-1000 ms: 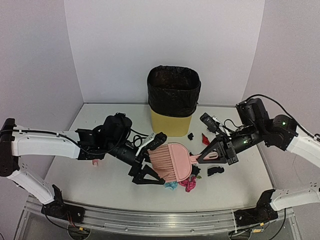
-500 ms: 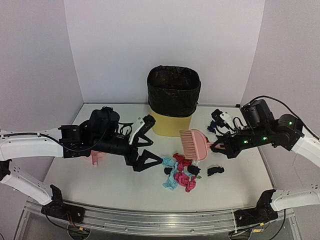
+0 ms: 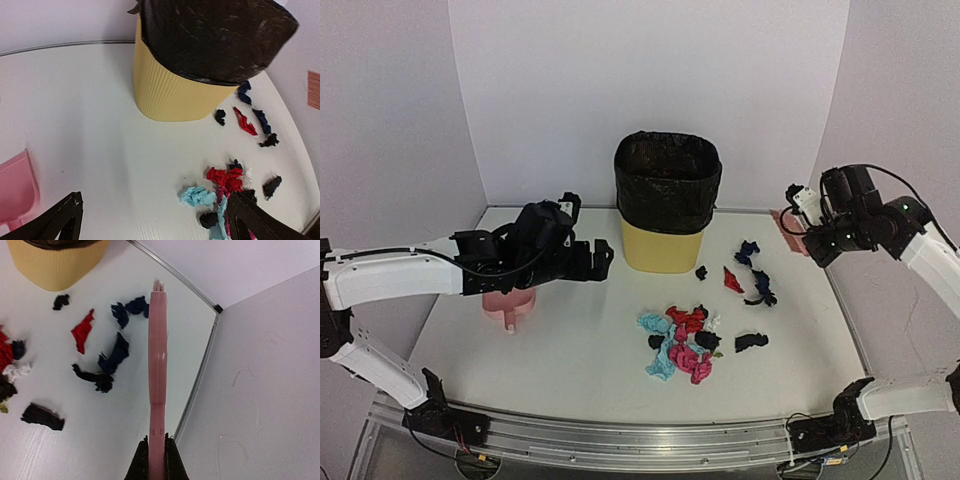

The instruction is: Sweep away the paper scraps from the table

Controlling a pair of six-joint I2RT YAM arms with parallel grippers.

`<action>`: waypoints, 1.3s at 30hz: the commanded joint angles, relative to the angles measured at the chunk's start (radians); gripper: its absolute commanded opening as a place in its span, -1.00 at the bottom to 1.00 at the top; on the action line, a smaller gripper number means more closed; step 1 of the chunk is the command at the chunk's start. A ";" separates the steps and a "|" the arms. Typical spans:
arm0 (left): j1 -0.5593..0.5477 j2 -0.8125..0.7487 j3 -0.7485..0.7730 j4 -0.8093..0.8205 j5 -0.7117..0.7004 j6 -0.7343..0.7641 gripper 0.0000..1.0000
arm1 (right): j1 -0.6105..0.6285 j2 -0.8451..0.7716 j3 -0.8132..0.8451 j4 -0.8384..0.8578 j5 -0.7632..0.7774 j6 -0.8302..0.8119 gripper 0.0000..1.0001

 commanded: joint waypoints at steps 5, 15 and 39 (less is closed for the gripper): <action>0.039 0.071 0.061 -0.139 -0.189 -0.193 0.99 | -0.243 0.407 0.183 0.041 -0.047 -0.456 -1.00; 0.043 0.027 0.013 -0.190 -0.209 -0.253 0.99 | -0.270 0.760 0.396 0.254 0.000 -0.718 -1.00; 0.043 -0.089 -0.090 -0.151 -0.254 -0.250 0.99 | -0.103 0.744 0.098 0.369 0.132 -0.605 -1.00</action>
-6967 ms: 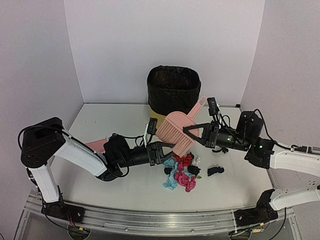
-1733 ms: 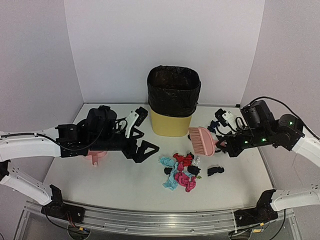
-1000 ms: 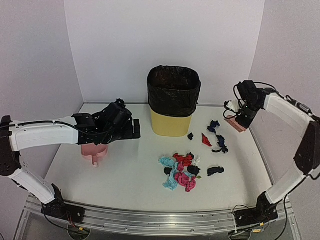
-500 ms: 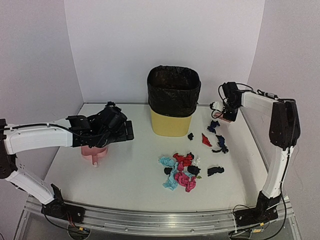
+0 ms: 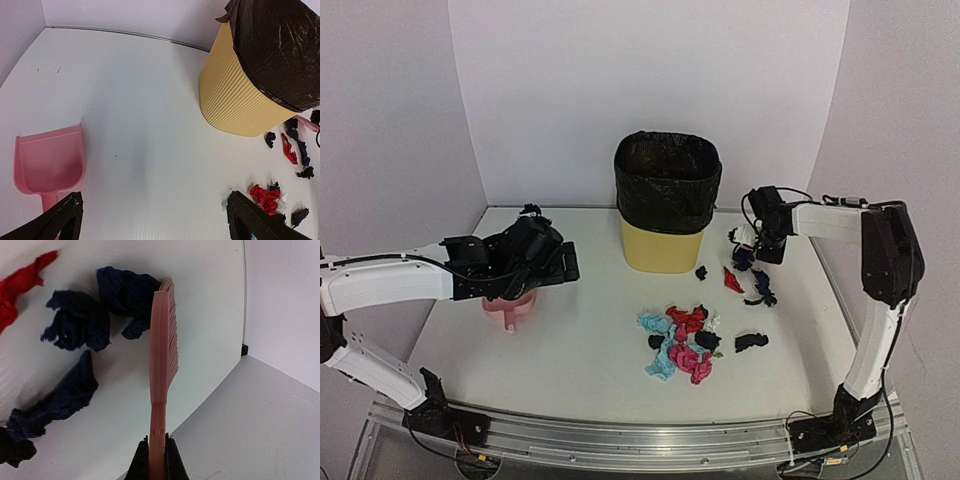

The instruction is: Sweep away the paper scraps from the table

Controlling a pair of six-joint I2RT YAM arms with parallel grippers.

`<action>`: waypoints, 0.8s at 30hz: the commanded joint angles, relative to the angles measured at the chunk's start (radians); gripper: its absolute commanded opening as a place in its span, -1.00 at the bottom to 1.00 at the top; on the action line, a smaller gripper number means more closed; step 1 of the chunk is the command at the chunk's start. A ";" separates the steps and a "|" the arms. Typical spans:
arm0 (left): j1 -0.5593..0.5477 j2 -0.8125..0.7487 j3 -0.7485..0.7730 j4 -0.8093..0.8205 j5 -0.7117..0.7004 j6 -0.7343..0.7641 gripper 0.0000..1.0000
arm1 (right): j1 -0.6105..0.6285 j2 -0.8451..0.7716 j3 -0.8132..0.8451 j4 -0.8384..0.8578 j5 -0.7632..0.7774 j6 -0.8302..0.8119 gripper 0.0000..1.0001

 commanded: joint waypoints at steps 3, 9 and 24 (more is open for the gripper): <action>0.004 -0.047 -0.031 0.002 -0.019 -0.031 0.99 | 0.149 -0.151 -0.154 -0.097 0.060 0.190 -1.00; 0.003 -0.074 -0.059 0.000 -0.002 -0.050 0.99 | 0.316 -0.197 -0.193 -0.193 0.105 0.380 -1.00; 0.004 -0.125 -0.099 0.000 0.006 -0.072 0.99 | 0.549 -0.271 -0.134 -0.287 0.319 0.512 -1.00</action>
